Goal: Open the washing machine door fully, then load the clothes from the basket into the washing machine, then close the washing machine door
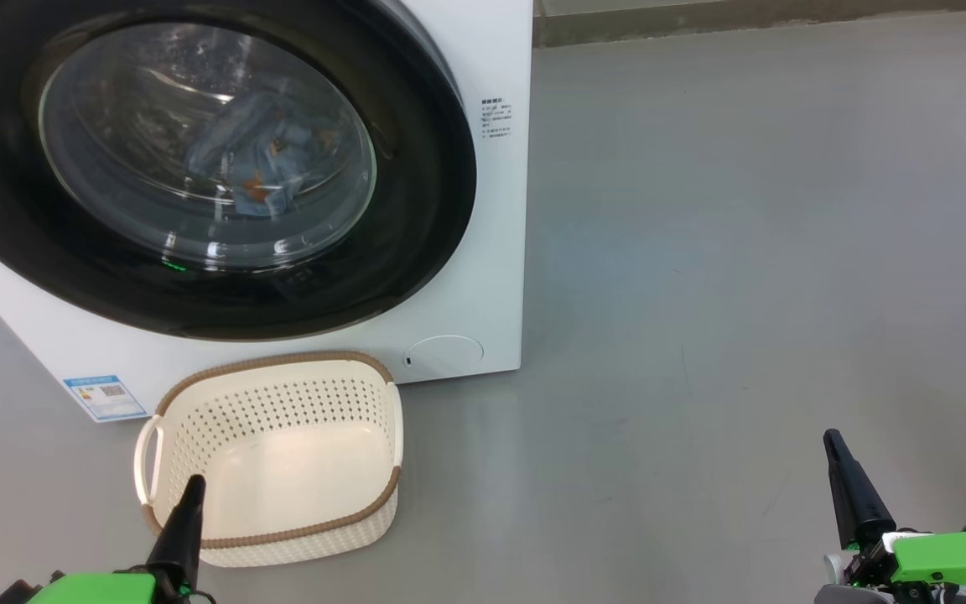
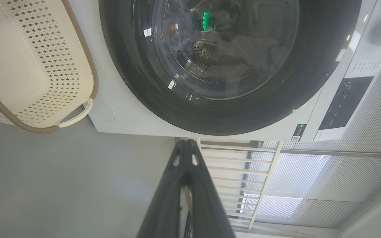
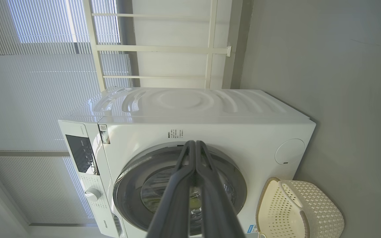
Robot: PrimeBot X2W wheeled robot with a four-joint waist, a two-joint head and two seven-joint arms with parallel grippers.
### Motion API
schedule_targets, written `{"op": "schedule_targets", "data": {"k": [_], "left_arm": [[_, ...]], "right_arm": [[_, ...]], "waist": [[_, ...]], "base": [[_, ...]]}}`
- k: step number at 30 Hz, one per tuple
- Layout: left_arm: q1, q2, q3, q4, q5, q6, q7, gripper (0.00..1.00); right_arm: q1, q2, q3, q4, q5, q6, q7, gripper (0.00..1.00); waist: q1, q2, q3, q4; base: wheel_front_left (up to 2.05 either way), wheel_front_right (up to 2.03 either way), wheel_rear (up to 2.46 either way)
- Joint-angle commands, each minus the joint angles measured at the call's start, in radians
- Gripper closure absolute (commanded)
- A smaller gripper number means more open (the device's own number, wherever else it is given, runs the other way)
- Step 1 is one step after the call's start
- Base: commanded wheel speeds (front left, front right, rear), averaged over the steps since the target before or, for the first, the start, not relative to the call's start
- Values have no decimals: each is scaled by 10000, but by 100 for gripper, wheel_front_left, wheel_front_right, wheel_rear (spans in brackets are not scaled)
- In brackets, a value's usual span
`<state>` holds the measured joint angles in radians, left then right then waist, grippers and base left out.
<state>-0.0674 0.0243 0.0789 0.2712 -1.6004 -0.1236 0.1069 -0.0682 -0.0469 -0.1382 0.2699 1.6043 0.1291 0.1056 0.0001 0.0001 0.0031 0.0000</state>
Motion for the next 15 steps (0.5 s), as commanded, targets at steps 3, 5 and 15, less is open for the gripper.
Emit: {"op": "schedule_targets", "data": {"k": [3,5,15], "left_arm": [[-406,260,346,-261,-84,-71,61,100],[-406,260,346,-261,-84,-71,61,100],[-406,259,346,-261,-84,-71,61,100]], "right_arm": [[-398,-37,237,-251,37,16,82,100],[-398,-37,237,-251,37,16,82,100],[-398,-36,236,-251,37,16,82,100]], "waist": [[0,-1,0,0],[0,-1,0,0],[0,-1,0,0]], "base": [[0,0,0],[0,0,0],[0,0,0]]}}
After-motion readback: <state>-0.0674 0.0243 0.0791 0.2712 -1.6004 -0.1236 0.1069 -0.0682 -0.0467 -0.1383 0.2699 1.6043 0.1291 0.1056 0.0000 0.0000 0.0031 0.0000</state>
